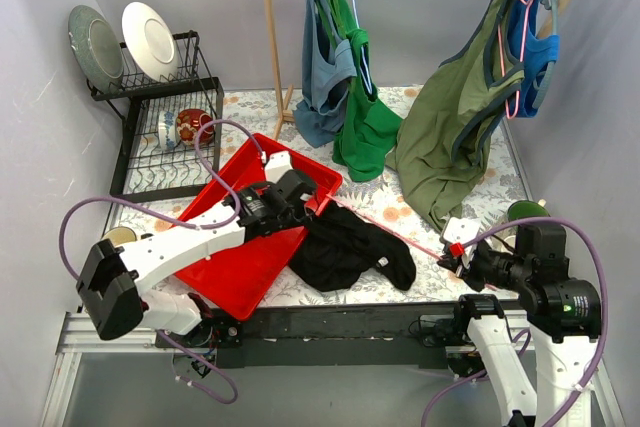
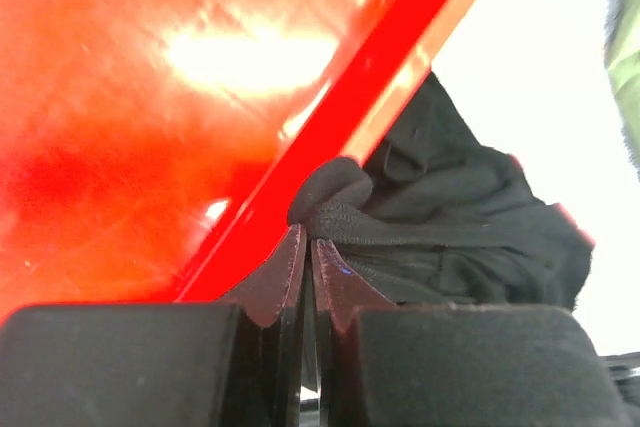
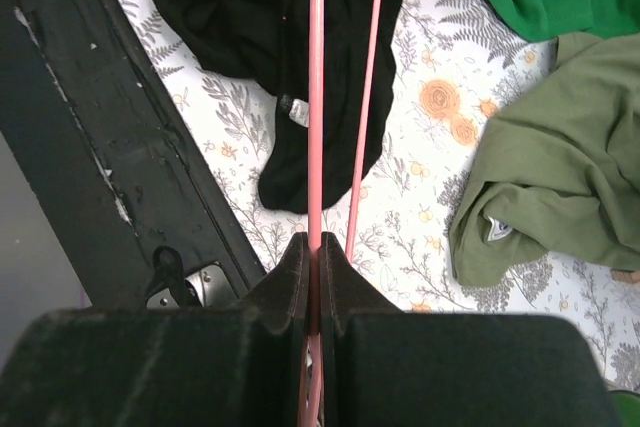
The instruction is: Place the tank top on the hanger
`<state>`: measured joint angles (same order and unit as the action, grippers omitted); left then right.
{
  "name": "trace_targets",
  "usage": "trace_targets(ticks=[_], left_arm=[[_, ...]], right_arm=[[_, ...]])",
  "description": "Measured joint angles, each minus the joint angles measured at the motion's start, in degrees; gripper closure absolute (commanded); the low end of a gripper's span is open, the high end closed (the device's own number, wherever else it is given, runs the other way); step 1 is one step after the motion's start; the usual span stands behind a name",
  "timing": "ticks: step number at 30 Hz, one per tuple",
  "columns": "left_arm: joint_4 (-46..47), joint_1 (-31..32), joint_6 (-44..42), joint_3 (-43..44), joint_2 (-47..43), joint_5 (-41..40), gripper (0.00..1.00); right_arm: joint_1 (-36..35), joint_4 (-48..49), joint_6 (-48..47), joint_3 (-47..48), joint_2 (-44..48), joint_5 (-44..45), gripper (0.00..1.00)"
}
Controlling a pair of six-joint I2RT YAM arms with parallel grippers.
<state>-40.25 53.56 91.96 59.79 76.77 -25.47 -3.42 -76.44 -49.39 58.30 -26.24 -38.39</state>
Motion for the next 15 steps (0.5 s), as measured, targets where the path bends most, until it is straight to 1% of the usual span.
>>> trace_targets(ticks=[5, 15], left_arm=[[3.1, -4.0, -1.8, -1.1, -1.7, 3.2, 1.00], [4.7, -5.5, -3.4, -0.3, -1.1, 6.8, 1.00]], right_arm=[[-2.0, 0.0, -0.4, 0.0, -0.1, -1.9, 0.99], [-6.1, 0.1, -1.2, -0.7, -2.7, -3.0, 0.99]])
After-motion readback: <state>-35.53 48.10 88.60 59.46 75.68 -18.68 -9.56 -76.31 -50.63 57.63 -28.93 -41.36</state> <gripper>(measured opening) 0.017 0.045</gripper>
